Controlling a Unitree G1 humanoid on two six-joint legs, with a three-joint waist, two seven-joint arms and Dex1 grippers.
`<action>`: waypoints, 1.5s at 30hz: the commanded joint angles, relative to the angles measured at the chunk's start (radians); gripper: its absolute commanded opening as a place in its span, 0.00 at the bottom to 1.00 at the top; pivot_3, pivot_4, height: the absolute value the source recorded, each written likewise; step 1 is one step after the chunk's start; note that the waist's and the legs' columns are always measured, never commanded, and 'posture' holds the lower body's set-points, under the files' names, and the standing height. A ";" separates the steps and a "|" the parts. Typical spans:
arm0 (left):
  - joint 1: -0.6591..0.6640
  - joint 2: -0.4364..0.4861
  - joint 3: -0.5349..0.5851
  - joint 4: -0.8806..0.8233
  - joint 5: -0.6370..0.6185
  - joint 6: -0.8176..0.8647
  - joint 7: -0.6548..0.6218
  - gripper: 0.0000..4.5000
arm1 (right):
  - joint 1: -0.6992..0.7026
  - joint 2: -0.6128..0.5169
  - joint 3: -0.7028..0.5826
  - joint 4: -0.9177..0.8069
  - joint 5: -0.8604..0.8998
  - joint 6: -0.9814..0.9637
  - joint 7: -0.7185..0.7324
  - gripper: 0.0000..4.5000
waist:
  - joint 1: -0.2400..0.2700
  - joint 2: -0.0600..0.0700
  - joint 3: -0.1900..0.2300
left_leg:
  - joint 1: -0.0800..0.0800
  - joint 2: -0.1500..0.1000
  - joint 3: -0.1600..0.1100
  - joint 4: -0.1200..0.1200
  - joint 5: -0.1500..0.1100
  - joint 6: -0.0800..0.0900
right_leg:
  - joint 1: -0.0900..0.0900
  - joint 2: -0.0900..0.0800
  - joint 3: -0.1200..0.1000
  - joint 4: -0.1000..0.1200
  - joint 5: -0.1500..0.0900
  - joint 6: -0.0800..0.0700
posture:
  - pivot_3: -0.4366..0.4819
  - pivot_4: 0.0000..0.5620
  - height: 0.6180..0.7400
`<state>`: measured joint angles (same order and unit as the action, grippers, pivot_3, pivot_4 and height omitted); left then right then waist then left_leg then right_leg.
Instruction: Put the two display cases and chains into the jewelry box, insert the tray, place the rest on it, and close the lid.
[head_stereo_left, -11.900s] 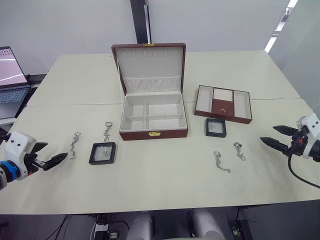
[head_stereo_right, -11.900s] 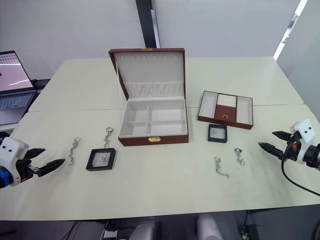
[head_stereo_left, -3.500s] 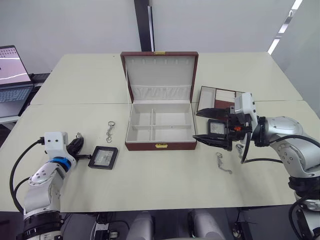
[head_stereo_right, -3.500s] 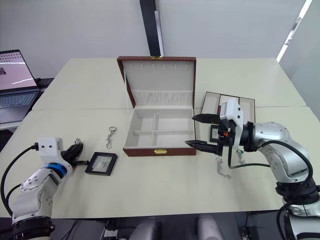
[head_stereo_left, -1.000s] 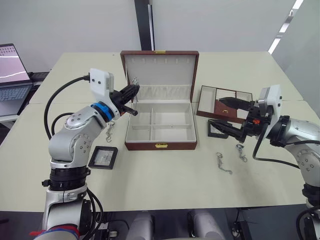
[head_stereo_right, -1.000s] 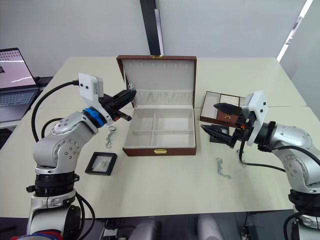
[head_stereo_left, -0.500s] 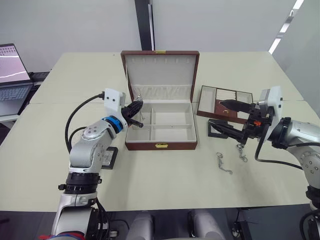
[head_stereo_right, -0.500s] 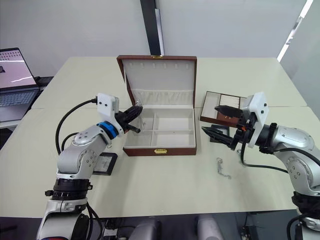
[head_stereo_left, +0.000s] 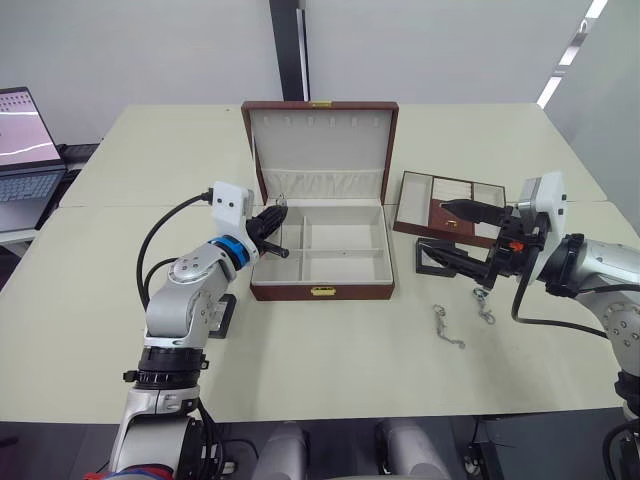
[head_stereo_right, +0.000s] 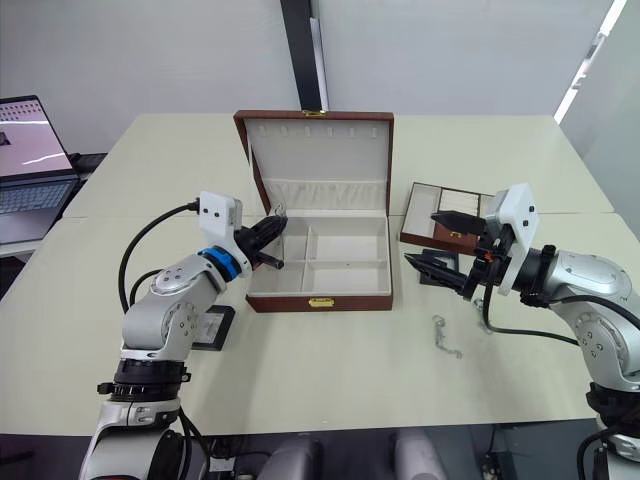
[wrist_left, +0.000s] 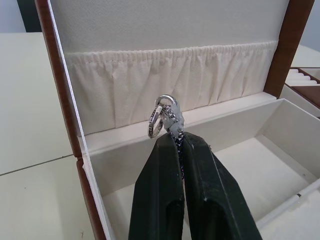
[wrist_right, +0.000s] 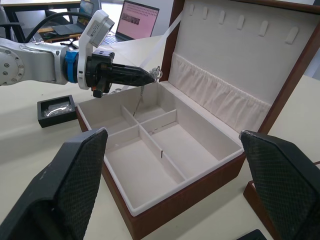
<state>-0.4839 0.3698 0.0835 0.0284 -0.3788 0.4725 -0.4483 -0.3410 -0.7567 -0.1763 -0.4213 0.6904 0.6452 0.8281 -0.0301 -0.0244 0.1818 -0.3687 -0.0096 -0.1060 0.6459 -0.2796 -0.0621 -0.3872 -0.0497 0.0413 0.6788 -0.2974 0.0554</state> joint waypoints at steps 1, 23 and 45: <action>-0.009 -0.002 0.013 -0.028 0.000 -0.007 -0.003 0.17 | -0.012 -0.007 -0.028 -0.025 0.017 -0.010 0.001 1.00 | 0.000 0.000 0.000 | 0.000 0.000 0.000 0.000 0.000 0.000 | 0.000 0.000 0.000 0.000 0.000 0.000 | 0.48 0.27 1.00; -0.028 -0.006 0.015 -0.032 -0.016 0.000 -0.035 1.00 | -0.007 0.001 -0.031 -0.024 0.011 -0.022 -0.010 1.00 | 0.000 0.000 0.000 | 0.000 0.000 0.000 0.000 0.000 0.000 | 0.000 0.000 0.000 0.000 0.000 0.000 | 0.48 0.27 1.00; 0.337 0.456 0.334 -0.311 -0.297 0.226 -0.390 1.00 | 0.204 -0.110 -0.195 0.410 -0.141 -0.250 0.173 1.00 | -0.003 0.001 0.001 | 0.001 0.001 0.001 -0.001 0.000 0.000 | 0.000 0.001 0.001 0.000 0.000 0.000 | 0.48 0.27 1.00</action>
<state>-0.1604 0.8058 0.3659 -0.2645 -0.6785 0.7137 -0.8265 -0.1307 -0.8499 -0.3396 -0.0247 0.5623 0.4391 0.9820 -0.0327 -0.0237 0.1824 -0.3673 -0.0086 -0.1047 0.6452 -0.2798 -0.0617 -0.3867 -0.0488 0.0425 0.6788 -0.2976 0.0552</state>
